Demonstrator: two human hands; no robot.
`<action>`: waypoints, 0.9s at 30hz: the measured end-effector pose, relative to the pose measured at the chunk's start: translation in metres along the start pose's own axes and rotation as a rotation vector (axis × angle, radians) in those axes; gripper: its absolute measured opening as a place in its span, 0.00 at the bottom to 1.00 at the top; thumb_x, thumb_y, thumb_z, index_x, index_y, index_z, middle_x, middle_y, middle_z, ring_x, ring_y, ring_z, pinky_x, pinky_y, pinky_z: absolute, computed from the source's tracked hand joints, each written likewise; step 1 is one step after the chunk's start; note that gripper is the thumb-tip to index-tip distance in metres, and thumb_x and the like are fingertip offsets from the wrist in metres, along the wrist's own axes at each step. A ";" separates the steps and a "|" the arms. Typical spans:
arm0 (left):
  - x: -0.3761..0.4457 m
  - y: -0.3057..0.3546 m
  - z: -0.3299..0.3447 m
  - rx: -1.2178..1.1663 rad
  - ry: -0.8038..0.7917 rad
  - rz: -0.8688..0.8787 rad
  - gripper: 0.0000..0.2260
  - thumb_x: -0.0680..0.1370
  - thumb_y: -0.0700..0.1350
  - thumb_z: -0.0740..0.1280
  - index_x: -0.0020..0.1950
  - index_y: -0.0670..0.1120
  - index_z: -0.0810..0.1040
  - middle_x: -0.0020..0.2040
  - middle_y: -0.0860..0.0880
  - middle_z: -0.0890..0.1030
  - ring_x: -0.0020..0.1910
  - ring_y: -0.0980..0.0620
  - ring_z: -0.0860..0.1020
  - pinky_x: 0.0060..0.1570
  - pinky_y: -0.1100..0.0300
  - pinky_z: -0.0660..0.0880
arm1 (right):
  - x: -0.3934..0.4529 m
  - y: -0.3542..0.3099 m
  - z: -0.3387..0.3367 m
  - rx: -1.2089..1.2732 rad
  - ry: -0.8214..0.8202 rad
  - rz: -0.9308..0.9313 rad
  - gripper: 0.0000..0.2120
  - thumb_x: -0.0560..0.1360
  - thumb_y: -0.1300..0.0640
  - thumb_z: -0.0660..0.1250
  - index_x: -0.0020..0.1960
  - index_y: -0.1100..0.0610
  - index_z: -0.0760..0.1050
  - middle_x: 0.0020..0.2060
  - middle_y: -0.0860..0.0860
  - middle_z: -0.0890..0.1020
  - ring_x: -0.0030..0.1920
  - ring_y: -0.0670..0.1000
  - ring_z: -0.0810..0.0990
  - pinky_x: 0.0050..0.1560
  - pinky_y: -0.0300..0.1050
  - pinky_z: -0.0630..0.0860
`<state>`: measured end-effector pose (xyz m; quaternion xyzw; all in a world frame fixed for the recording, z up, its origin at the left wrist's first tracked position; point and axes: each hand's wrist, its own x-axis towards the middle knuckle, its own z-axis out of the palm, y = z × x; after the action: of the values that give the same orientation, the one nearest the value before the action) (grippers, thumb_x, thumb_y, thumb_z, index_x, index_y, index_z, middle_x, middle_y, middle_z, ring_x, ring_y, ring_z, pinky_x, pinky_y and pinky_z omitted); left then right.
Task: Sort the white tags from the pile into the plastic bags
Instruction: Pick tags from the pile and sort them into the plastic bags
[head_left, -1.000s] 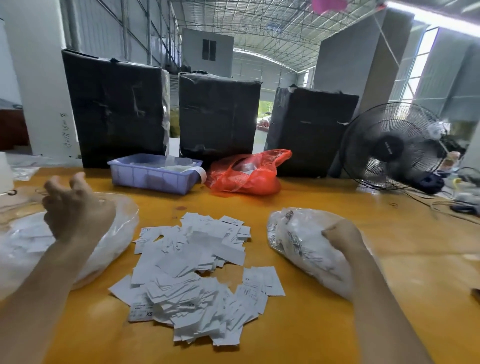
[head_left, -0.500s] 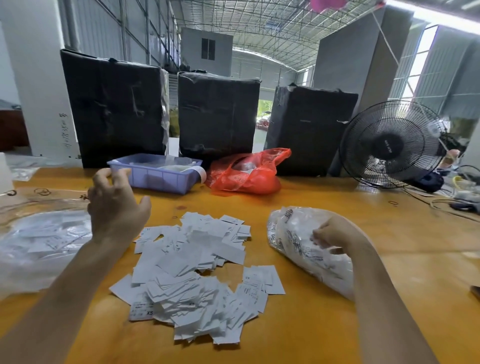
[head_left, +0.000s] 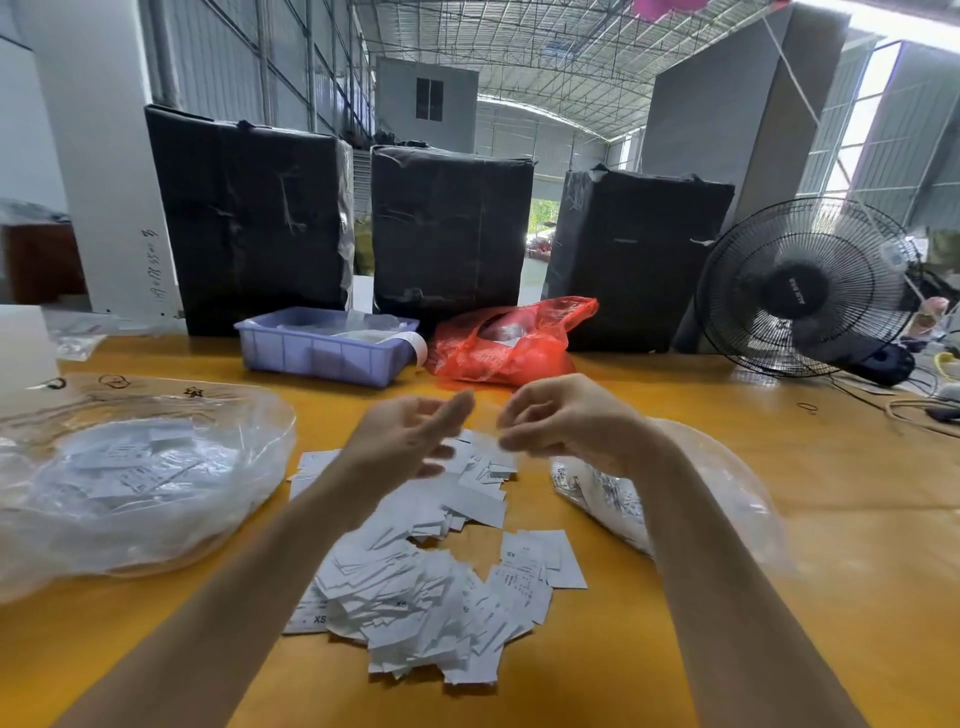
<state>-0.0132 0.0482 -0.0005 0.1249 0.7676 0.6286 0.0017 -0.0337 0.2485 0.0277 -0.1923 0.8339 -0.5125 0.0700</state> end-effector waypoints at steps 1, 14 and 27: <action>0.000 -0.003 0.004 -0.055 -0.063 -0.071 0.28 0.64 0.62 0.66 0.54 0.43 0.78 0.49 0.47 0.83 0.46 0.50 0.82 0.40 0.62 0.79 | 0.004 -0.003 0.012 -0.058 -0.053 -0.013 0.09 0.66 0.64 0.76 0.44 0.58 0.80 0.33 0.49 0.81 0.35 0.46 0.79 0.39 0.38 0.78; 0.013 -0.049 -0.020 -0.305 0.273 -0.271 0.07 0.68 0.31 0.74 0.41 0.40 0.78 0.30 0.46 0.82 0.26 0.54 0.80 0.26 0.67 0.75 | 0.042 0.062 0.065 -0.659 0.286 0.117 0.14 0.76 0.55 0.67 0.60 0.59 0.76 0.57 0.56 0.79 0.57 0.55 0.76 0.54 0.46 0.73; 0.018 -0.056 -0.025 -0.562 0.366 -0.290 0.06 0.70 0.31 0.72 0.42 0.39 0.78 0.34 0.44 0.81 0.27 0.53 0.81 0.26 0.68 0.76 | 0.037 0.064 0.062 0.000 0.269 -0.004 0.20 0.63 0.78 0.67 0.30 0.54 0.80 0.32 0.54 0.78 0.42 0.47 0.75 0.49 0.45 0.74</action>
<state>-0.0452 0.0171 -0.0466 -0.1051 0.5623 0.8201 -0.0126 -0.0639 0.2086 -0.0540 -0.1237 0.8354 -0.5338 -0.0435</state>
